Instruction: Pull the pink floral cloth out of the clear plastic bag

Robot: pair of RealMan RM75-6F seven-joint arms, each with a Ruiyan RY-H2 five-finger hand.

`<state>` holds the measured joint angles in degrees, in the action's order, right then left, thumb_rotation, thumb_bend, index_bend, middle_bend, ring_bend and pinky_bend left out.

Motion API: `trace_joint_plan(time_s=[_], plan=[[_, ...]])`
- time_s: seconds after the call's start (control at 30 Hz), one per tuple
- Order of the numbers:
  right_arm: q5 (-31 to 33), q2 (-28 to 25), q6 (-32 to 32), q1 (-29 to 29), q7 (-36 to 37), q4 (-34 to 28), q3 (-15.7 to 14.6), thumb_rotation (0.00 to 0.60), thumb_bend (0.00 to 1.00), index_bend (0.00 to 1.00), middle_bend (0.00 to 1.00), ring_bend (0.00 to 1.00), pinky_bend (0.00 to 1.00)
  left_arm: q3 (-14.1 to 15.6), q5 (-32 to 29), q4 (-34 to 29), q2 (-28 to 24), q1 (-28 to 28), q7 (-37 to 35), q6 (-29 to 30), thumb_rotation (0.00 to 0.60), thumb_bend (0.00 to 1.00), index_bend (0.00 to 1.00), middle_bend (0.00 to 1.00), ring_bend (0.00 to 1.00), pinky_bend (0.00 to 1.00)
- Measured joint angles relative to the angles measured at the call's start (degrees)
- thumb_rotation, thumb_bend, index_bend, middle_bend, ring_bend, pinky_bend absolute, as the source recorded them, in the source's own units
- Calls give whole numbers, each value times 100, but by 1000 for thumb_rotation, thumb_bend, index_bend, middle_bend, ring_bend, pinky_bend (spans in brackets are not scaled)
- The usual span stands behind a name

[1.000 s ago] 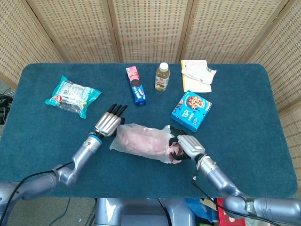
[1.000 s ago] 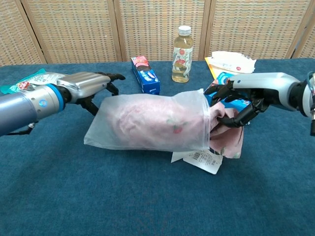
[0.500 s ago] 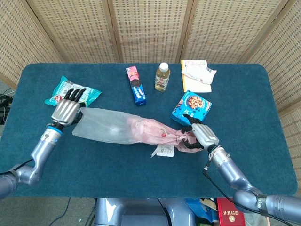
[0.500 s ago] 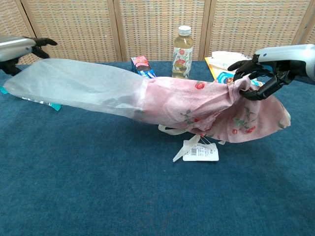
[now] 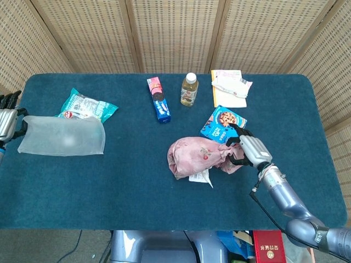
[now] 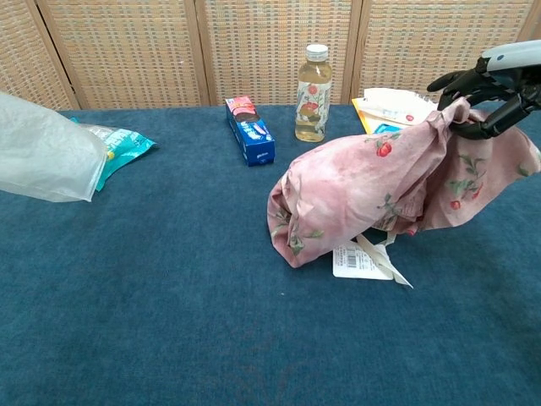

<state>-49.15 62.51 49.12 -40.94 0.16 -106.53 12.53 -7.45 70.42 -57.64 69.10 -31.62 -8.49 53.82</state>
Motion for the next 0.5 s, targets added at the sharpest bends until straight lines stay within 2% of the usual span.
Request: trace_joint_plan(time_s=[0.03, 0.07, 0.1, 0.17, 0.27, 0.37, 0.5], plan=[[-67, 5, 26, 16, -7, 1, -12, 600, 457, 253, 0, 0, 0, 21, 13, 1, -20, 21, -71, -54, 600, 329, 96, 0, 0, 0], [-153, 10, 61, 38, -13, 3, -26, 600, 203, 91, 0, 0, 0, 34, 15, -23, -47, 41, -116, -118, 600, 200, 4, 0, 0, 0], [-298, 16, 125, 75, -19, 7, -44, 600, 53, 14, 0, 0, 0, 39, 21, -97, -91, 68, -165, -193, 600, 131, 0, 0, 0, 0], [-579, 25, 276, 150, -31, 30, -75, 600, 0, 0, 0, 0, 0, 34, 49, -275, -171, 126, -285, -208, 600, 95, 0, 0, 0, 0], [-1181, 49, 684, 325, -52, 116, -142, 600, 0, 0, 0, 0, 0, 27, 164, -688, -364, 278, -661, 69, 600, 85, 0, 0, 0, 0], [-1905, 41, 1242, 588, 0, 232, -249, 600, 0, 0, 0, 0, 0, 27, 317, -1128, -585, 510, -867, 598, 600, 84, 0, 0, 0, 0], [-3005, -28, 2192, 1134, 230, 440, -534, 600, 0, 0, 0, 0, 0, 54, 458, -1966, -860, 1009, -783, 1590, 600, 83, 0, 0, 0, 0]])
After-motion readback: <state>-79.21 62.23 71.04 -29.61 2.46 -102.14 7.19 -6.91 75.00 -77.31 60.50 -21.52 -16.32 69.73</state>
